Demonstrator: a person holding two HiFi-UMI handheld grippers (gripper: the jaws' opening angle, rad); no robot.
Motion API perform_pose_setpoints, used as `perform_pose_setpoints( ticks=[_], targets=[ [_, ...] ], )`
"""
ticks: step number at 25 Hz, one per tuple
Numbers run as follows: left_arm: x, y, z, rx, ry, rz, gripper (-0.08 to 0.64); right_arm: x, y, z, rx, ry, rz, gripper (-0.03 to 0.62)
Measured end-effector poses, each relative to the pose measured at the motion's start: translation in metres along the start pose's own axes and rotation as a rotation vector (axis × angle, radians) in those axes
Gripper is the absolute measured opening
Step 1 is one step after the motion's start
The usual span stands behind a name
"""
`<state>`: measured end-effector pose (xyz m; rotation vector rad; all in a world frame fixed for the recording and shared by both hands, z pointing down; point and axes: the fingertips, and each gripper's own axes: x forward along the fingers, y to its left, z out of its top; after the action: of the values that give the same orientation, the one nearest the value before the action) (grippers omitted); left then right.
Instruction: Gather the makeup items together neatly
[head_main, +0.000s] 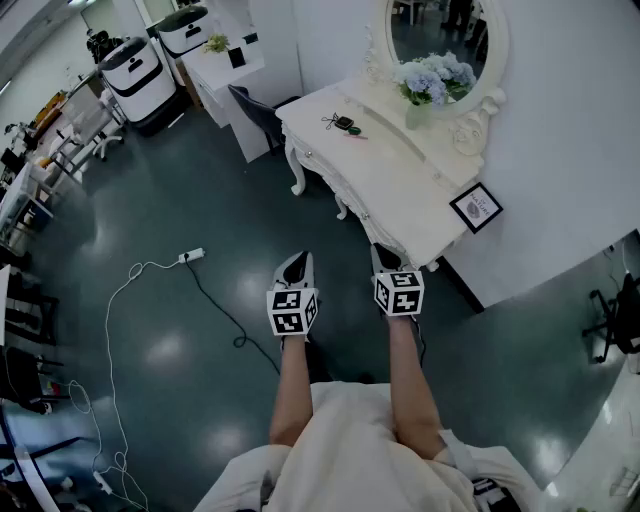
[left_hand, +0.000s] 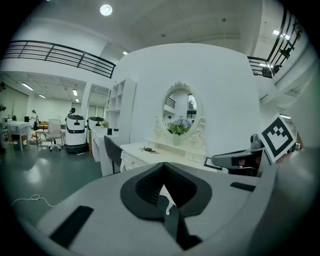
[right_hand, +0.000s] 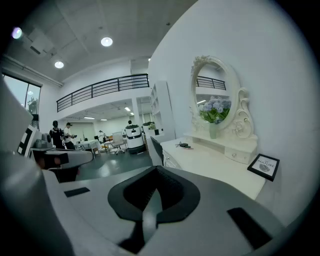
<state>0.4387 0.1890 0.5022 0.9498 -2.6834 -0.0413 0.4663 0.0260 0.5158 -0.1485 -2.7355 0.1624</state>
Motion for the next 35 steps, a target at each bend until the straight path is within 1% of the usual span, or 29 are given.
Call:
perform_pose_setpoints(
  ticks=[6, 11, 16, 19, 25, 30, 33, 35],
  targets=[
    [0.011, 0.027, 0.002, -0.029, -0.011, 0.024, 0.014, 0.027, 0.005, 0.004, 0.000, 0.005, -0.001, 0.040],
    [0.027, 0.048, 0.014, -0.018, -0.017, 0.029, 0.014, 0.051, 0.011, 0.013, -0.005, 0.013, 0.003, 0.040],
    [0.051, 0.067, 0.018, -0.015, -0.018, 0.013, 0.014, 0.083, 0.016, 0.014, 0.067, 0.003, 0.061, 0.040],
    [0.068, 0.082, 0.026, -0.003, -0.015, -0.002, 0.014, 0.106, 0.017, 0.022, 0.054, 0.001, 0.062, 0.040],
    [0.106, 0.119, 0.056, 0.031, -0.016, -0.033, 0.012, 0.150, 0.024, 0.057, 0.044, -0.026, 0.051, 0.040],
    [0.138, 0.150, 0.079, 0.046, -0.029, -0.085, 0.012, 0.185, 0.026, 0.076, 0.061, -0.037, 0.011, 0.040],
    [0.154, 0.168, 0.082, 0.043, -0.025, -0.114, 0.012, 0.205, 0.029, 0.078, 0.078, -0.035, -0.014, 0.040],
    [0.164, 0.179, 0.083, 0.045, -0.022, -0.135, 0.012, 0.216, 0.032, 0.083, 0.098, -0.058, -0.025, 0.040]
  ],
)
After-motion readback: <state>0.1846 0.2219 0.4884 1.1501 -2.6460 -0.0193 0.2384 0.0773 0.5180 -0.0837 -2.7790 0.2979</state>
